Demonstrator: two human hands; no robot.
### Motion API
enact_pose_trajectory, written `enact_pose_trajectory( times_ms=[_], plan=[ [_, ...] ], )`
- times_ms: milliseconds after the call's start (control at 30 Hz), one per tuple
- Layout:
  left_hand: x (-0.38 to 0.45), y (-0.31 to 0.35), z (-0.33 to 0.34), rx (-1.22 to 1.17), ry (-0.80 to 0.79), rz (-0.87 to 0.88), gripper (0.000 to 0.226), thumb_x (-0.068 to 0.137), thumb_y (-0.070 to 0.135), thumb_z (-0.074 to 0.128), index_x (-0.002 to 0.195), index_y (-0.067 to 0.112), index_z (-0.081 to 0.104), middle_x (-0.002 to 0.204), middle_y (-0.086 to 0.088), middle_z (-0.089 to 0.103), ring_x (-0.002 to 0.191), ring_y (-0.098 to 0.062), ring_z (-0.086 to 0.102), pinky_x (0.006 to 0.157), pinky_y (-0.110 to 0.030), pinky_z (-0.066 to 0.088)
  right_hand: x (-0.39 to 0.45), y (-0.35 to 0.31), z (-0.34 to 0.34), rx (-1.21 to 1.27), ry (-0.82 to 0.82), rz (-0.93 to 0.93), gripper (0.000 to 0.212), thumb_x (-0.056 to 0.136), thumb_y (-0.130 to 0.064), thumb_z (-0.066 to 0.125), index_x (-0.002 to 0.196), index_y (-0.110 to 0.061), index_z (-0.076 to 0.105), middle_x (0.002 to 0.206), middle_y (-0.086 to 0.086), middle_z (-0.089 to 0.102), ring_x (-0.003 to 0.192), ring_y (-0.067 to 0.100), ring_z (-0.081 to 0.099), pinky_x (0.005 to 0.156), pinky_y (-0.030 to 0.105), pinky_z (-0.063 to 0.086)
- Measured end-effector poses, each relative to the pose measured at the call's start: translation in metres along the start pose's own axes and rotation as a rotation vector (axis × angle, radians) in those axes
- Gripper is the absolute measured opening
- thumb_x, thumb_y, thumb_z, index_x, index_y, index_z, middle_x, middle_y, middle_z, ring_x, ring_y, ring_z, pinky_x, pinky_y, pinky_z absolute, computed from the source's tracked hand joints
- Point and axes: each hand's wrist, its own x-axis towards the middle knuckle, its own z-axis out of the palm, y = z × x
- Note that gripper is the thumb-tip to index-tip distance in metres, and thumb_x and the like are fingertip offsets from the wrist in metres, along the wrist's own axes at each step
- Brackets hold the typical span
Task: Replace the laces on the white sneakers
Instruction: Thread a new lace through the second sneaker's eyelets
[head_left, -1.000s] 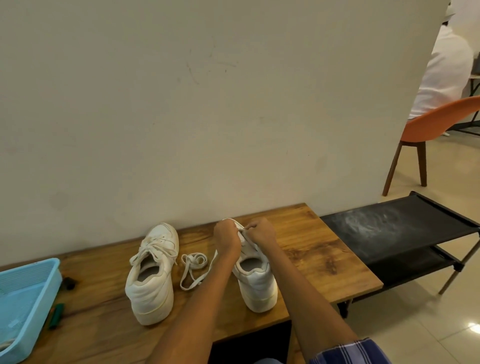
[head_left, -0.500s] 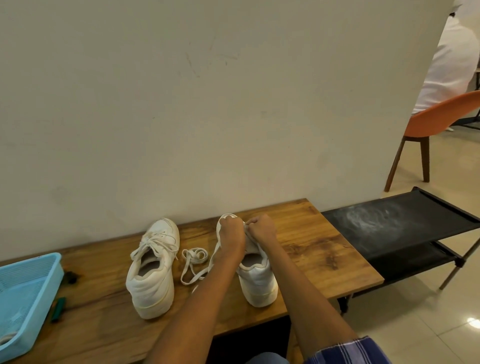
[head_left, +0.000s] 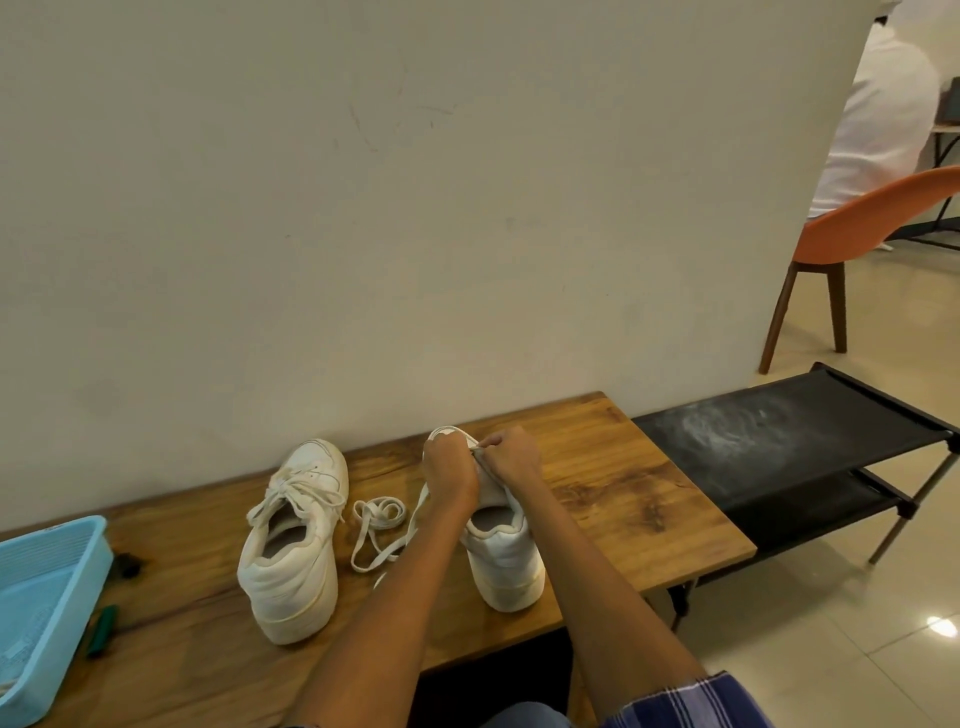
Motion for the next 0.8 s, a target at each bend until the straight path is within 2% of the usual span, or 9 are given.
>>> enact_pose_trajectory(
  times_ms=[133, 233, 300, 367, 433, 500, 600, 700, 800],
  plan=[
    [0.003, -0.002, 0.000, -0.031, -0.041, -0.022, 0.024, 0.095, 0.009, 0.042, 0.093, 0.006, 0.066, 0.101, -0.008, 0.068, 0.094, -0.020, 0.062, 0.072, -0.025, 0.042, 0.001, 0.001, 0.002, -0.064, 0.001, -0.049, 0.021, 0.086, -0.020, 0.060, 0.097, -0.015, 0.076, 0.100, 0.005, 0.073, 0.091, 0.022, 0.065, 0.067, 0.025, 0.044],
    [0.001, 0.001, 0.005, -0.048, -0.050, -0.014, 0.024, 0.097, 0.011, 0.041, 0.101, 0.005, 0.064, 0.108, -0.008, 0.064, 0.102, -0.020, 0.060, 0.084, -0.025, 0.043, 0.001, 0.002, 0.001, -0.093, -0.039, -0.029, 0.025, 0.088, -0.021, 0.051, 0.079, -0.013, 0.072, 0.090, 0.011, 0.069, 0.085, 0.027, 0.062, 0.072, 0.031, 0.047],
    [0.002, 0.001, 0.011, -0.083, -0.038, 0.062, 0.025, 0.096, 0.012, 0.042, 0.099, 0.005, 0.066, 0.104, -0.009, 0.064, 0.102, -0.022, 0.059, 0.089, -0.028, 0.043, 0.007, -0.003, -0.007, -0.144, -0.105, -0.029, 0.037, 0.094, -0.027, 0.042, 0.093, -0.003, 0.069, 0.105, 0.018, 0.067, 0.098, 0.032, 0.061, 0.079, 0.030, 0.047],
    [0.003, -0.001, 0.015, -0.137, -0.044, 0.094, 0.025, 0.096, 0.012, 0.042, 0.099, 0.001, 0.065, 0.104, -0.013, 0.064, 0.099, -0.025, 0.059, 0.089, -0.028, 0.043, 0.016, -0.011, -0.020, -0.185, -0.205, -0.034, 0.043, 0.098, -0.029, 0.036, 0.086, 0.000, 0.064, 0.103, 0.023, 0.066, 0.094, 0.035, 0.063, 0.067, 0.021, 0.049],
    [0.003, 0.001, 0.017, -0.249, -0.057, 0.025, 0.025, 0.097, 0.004, 0.040, 0.104, -0.009, 0.061, 0.105, -0.023, 0.062, 0.081, -0.023, 0.059, 0.074, -0.014, 0.046, 0.023, -0.014, -0.027, -0.133, -0.272, -0.001, 0.043, 0.097, -0.027, 0.041, 0.062, -0.008, 0.053, 0.070, 0.017, 0.062, 0.060, 0.026, 0.060, 0.042, 0.017, 0.042],
    [0.003, 0.001, 0.017, -0.249, -0.054, 0.003, 0.025, 0.098, 0.001, 0.035, 0.110, -0.010, 0.055, 0.105, -0.027, 0.060, 0.072, -0.019, 0.055, 0.064, -0.009, 0.044, 0.025, -0.008, -0.024, -0.023, -0.273, 0.038, 0.037, 0.093, -0.023, 0.054, 0.058, -0.012, 0.053, 0.058, 0.006, 0.052, 0.048, 0.013, 0.048, 0.044, 0.018, 0.039],
    [0.001, 0.004, 0.015, -0.263, 0.008, 0.039, 0.022, 0.095, 0.000, 0.039, 0.115, 0.001, 0.048, 0.102, -0.022, 0.060, 0.092, -0.035, 0.058, 0.079, -0.035, 0.046, 0.022, 0.006, -0.009, 0.273, -0.230, 0.154, 0.023, 0.087, -0.012, 0.064, 0.064, -0.014, 0.060, 0.064, 0.001, 0.056, 0.056, 0.008, 0.050, 0.054, 0.021, 0.045],
    [0.001, 0.003, 0.018, -0.138, 0.093, 0.093, 0.035, 0.089, 0.000, 0.046, 0.123, 0.009, 0.048, 0.109, -0.013, 0.061, 0.102, -0.030, 0.054, 0.085, -0.035, 0.041, 0.022, 0.012, 0.001, 0.485, -0.108, 0.231, 0.026, 0.090, -0.005, 0.057, 0.065, -0.012, 0.058, 0.067, 0.004, 0.057, 0.057, 0.010, 0.051, 0.058, 0.025, 0.047],
    [0.000, -0.002, 0.019, -0.174, 0.106, 0.024, 0.032, 0.085, -0.002, 0.053, 0.114, 0.012, 0.056, 0.112, -0.008, 0.062, 0.106, -0.028, 0.051, 0.088, -0.034, 0.038, 0.029, 0.010, -0.021, 1.044, 0.101, 0.374, 0.027, 0.098, -0.002, 0.042, 0.074, -0.005, 0.052, 0.068, 0.010, 0.057, 0.056, 0.017, 0.054, 0.058, 0.028, 0.051]
  ],
)
